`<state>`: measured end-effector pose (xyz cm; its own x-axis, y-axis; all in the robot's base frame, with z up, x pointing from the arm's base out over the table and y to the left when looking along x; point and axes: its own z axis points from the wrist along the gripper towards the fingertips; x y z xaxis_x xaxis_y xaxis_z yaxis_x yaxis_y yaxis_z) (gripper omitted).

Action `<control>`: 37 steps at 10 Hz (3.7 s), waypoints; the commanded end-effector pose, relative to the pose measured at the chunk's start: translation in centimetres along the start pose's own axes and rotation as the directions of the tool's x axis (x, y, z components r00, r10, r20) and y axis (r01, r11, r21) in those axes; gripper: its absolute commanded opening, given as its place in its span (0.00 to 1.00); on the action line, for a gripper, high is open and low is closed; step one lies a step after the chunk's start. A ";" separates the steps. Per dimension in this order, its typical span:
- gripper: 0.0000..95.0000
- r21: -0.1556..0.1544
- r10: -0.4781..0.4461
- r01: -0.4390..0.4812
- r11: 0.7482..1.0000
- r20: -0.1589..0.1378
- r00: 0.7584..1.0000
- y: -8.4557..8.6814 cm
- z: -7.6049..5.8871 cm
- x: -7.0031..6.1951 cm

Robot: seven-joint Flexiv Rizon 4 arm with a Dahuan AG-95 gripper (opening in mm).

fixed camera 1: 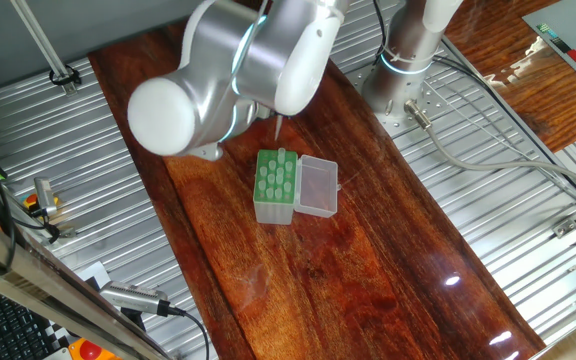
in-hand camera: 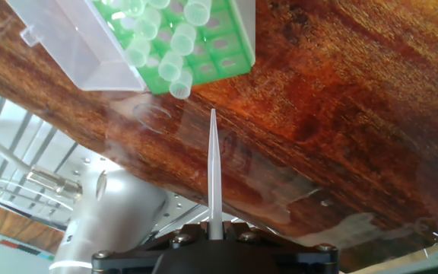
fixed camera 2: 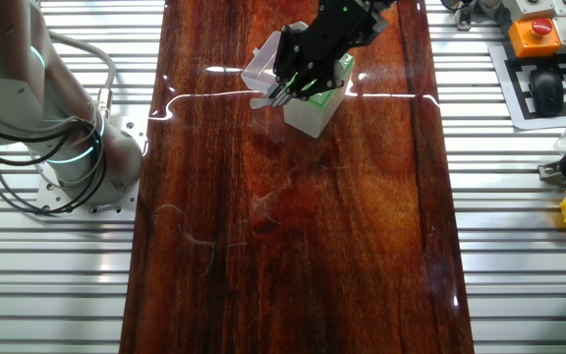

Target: Insert a large pipette tip into the holder for large pipette tips

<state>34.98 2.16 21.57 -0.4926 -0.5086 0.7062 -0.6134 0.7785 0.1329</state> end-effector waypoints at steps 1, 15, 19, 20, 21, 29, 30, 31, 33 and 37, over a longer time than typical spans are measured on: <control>0.00 -0.001 -0.006 0.006 1.000 -0.005 1.000 -0.1 0.1 0.1; 0.00 -0.026 -0.029 0.027 0.999 -0.079 0.996 0.6 -1.7 1.5; 0.00 -0.027 -0.033 0.031 0.999 -0.099 0.995 0.9 -2.1 1.7; 0.00 -0.026 -0.042 0.039 0.999 -0.103 0.994 0.9 -2.1 1.7; 0.00 -0.027 -0.046 0.044 0.999 -0.103 0.994 0.9 -2.1 1.7; 0.00 -0.024 -0.065 0.063 0.998 -0.096 0.993 1.9 -3.3 2.1; 0.00 -0.025 -0.063 0.061 0.998 -0.093 0.994 1.9 -3.3 2.1; 0.00 -0.030 -0.061 0.059 0.998 -0.086 0.994 1.9 -3.3 2.1; 0.00 -0.037 -0.061 0.059 0.998 -0.074 0.995 1.9 -3.3 2.1; 0.00 -0.031 -0.030 0.028 0.999 -0.061 0.998 1.9 -3.3 2.1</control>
<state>34.75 3.75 25.61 -0.4382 -0.5072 0.7421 -0.6071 0.7758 0.1717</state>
